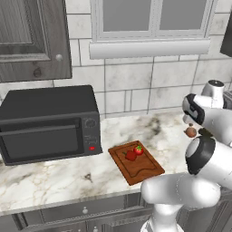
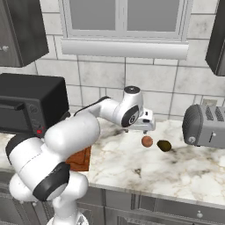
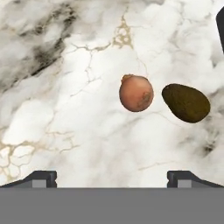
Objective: Place the avocado, onion, tomato, and bell pepper on the cutting board.
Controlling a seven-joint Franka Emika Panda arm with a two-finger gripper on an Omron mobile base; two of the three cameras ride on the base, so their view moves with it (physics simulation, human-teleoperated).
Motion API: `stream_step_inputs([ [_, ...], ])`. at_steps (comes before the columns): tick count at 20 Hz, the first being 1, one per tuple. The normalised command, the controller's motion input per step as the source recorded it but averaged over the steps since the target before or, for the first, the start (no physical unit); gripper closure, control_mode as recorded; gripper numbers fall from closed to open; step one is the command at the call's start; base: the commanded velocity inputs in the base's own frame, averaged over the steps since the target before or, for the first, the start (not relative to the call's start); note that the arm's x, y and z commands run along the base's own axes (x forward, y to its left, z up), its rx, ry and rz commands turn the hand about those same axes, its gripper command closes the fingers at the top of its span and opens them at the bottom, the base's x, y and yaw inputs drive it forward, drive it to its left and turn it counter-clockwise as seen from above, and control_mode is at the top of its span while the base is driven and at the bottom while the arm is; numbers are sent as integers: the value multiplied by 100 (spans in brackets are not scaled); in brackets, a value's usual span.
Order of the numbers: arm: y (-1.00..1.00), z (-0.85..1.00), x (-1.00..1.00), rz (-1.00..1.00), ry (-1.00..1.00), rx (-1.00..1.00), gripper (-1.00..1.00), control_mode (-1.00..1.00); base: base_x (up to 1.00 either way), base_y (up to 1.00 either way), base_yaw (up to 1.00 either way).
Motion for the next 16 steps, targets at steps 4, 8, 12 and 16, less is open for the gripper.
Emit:
stream_step_inputs([
  [4,-12,-28,40,0,7,0,-100,-100,0,0,0],
  [8,-14,-26,44,0,6,0,-100,-100,0,0,0],
  [12,-21,-12,31,0,2,0,-100,-100,0,0,0],
  [16,-17,-13,26,0,1,0,-100,-100,0,0,0],
])
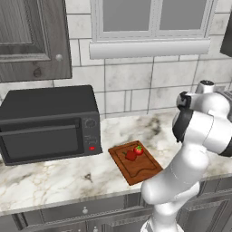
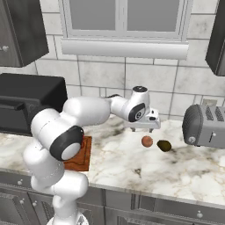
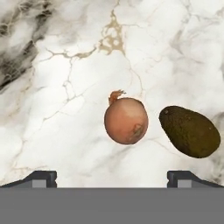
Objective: Place the avocado, onion, tomato, and bell pepper on the cutting board.
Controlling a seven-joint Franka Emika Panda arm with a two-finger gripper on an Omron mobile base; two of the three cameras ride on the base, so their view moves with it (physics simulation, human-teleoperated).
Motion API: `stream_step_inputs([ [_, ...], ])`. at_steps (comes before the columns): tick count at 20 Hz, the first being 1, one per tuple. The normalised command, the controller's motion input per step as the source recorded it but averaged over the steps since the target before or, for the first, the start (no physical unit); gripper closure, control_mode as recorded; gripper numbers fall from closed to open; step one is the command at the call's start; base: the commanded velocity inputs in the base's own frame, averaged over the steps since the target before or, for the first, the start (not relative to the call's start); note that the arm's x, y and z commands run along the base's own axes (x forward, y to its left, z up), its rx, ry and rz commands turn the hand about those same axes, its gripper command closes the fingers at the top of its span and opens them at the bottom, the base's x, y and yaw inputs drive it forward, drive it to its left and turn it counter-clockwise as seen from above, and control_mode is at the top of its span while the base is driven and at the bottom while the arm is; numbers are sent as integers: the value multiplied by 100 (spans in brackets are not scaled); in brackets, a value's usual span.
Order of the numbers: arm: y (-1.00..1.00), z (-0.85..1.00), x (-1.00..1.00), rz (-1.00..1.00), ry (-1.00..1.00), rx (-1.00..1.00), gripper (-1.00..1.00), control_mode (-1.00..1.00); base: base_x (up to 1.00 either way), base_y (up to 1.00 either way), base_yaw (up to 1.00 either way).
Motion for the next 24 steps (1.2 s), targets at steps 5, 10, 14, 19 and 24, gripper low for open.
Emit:
stream_step_inputs([
  [5,-12,-18,25,0,2,0,-100,-100,0,0,0],
  [10,-6,-19,26,0,3,0,-100,-100,0,0,0],
  [14,-2,-17,18,0,3,0,-100,-100,0,0,0],
  [19,-1,-25,8,0,5,0,-100,-100,0,0,0],
  [24,-2,-28,5,0,5,0,-100,-100,0,0,0],
])
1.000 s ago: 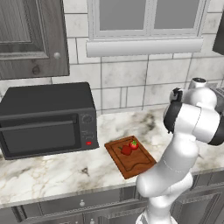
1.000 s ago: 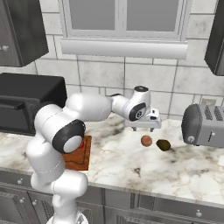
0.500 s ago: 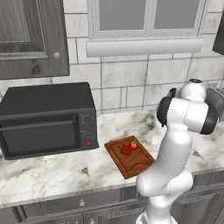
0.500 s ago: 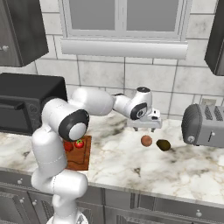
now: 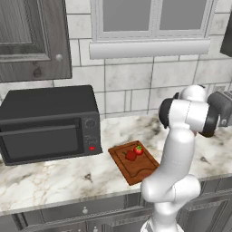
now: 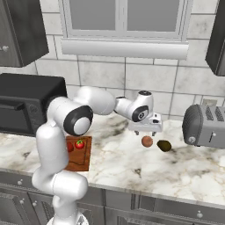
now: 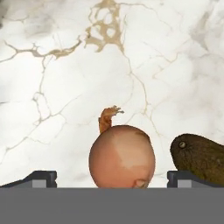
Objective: Place the avocado, onion, tomato, and bell pepper on the cutting board.
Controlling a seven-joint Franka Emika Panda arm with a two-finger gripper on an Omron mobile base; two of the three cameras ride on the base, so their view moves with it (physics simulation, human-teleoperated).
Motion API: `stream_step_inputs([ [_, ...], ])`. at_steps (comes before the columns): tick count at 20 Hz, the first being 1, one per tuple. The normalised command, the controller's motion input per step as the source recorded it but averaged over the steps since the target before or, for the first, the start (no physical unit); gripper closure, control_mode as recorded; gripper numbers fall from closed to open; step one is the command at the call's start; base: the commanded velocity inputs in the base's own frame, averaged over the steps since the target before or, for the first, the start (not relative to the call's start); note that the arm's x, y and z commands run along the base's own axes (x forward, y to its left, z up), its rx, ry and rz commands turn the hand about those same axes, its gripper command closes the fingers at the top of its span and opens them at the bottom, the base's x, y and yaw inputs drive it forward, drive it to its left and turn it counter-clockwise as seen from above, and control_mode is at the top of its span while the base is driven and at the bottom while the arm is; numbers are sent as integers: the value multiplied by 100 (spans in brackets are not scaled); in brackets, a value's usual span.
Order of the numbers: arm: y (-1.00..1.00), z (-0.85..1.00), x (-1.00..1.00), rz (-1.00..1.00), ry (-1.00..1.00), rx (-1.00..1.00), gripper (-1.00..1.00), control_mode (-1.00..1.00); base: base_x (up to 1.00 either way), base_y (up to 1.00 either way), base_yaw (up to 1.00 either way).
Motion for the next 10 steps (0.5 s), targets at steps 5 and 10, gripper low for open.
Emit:
stream_step_inputs([
  [5,-19,-21,4,0,2,0,-100,-100,0,0,0],
  [10,-21,-22,0,0,2,0,-100,-100,0,0,0],
])
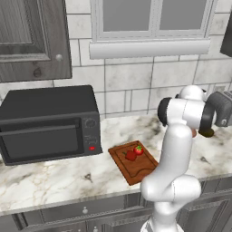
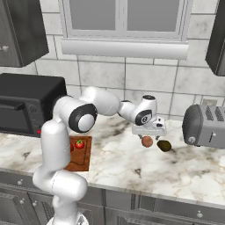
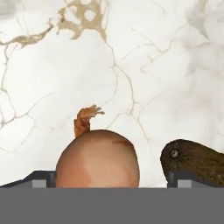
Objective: Place the avocado, onion, tomato, and bell pepper on the cutting board.
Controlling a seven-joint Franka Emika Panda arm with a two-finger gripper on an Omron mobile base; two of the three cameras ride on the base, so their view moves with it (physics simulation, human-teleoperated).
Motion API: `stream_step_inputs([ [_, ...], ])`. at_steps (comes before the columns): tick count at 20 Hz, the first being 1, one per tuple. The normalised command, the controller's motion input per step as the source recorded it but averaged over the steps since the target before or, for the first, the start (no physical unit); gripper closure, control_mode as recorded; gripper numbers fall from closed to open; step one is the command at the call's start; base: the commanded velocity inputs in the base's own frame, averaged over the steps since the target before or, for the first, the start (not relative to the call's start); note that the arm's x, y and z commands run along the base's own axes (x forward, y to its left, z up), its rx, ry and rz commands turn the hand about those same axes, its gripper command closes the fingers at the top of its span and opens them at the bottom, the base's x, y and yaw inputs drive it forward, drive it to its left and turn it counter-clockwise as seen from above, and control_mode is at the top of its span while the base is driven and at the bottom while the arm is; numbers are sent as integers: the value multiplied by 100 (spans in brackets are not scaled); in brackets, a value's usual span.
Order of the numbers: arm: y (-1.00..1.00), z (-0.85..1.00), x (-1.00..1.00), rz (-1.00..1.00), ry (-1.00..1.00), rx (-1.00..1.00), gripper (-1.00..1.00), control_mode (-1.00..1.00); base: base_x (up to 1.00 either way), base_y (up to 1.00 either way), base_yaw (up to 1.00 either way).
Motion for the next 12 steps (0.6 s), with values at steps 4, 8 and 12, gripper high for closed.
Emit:
stream_step_inputs([
  [4,-3,-25,0,0,3,0,-100,-100,0,0,0],
  [8,0,-26,0,0,4,0,-100,-100,0,0,0],
  [12,0,-31,0,0,5,0,-100,-100,0,0,0],
])
